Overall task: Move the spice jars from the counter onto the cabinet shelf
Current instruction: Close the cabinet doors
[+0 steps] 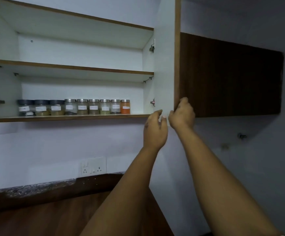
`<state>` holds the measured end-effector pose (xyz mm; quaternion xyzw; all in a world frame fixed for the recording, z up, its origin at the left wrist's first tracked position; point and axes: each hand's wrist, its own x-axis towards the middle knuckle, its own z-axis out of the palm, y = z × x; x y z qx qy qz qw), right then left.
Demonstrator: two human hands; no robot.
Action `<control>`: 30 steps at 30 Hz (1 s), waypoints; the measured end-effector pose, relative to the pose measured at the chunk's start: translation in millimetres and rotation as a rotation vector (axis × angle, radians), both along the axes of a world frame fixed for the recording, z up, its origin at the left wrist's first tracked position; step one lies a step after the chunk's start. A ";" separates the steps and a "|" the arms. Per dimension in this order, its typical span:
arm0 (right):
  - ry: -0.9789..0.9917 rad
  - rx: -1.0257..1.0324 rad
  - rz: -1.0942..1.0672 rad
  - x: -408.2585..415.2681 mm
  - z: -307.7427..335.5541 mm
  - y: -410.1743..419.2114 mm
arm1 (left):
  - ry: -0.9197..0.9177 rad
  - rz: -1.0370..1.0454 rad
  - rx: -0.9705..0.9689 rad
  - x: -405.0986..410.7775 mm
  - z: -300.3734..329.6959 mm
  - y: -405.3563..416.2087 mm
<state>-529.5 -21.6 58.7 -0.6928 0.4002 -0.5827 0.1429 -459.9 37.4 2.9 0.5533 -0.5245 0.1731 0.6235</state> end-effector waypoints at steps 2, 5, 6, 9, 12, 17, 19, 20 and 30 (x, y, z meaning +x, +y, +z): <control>0.008 -0.084 0.015 26.6 -3.9 20.9 | 0.073 -0.009 -0.033 19.3 5.4 14.2; 0.060 -0.223 0.032 65.9 -9.3 41.5 | 0.160 -0.058 -0.020 58.6 12.8 32.6; 0.085 -0.271 0.034 79.3 -11.4 45.9 | 0.170 -0.074 -0.006 71.5 15.9 37.4; 0.156 -0.399 0.070 124.5 -20.0 49.5 | 0.149 -0.062 0.015 106.0 23.1 46.7; 0.138 -0.468 0.177 174.0 -32.3 49.3 | 0.108 0.017 0.006 146.1 21.7 50.8; 0.264 -0.569 0.300 261.7 -50.5 34.2 | 0.026 0.249 -0.002 226.7 19.4 46.1; 0.324 -0.621 0.292 297.0 -53.2 25.2 | 0.039 0.278 -0.017 259.4 20.5 41.4; 0.340 -0.636 0.301 315.0 -52.5 21.8 | 0.031 0.296 -0.018 278.1 22.2 38.7; 0.392 -0.633 0.238 461.7 -45.4 -17.8 | -0.073 0.415 0.196 419.6 39.3 8.2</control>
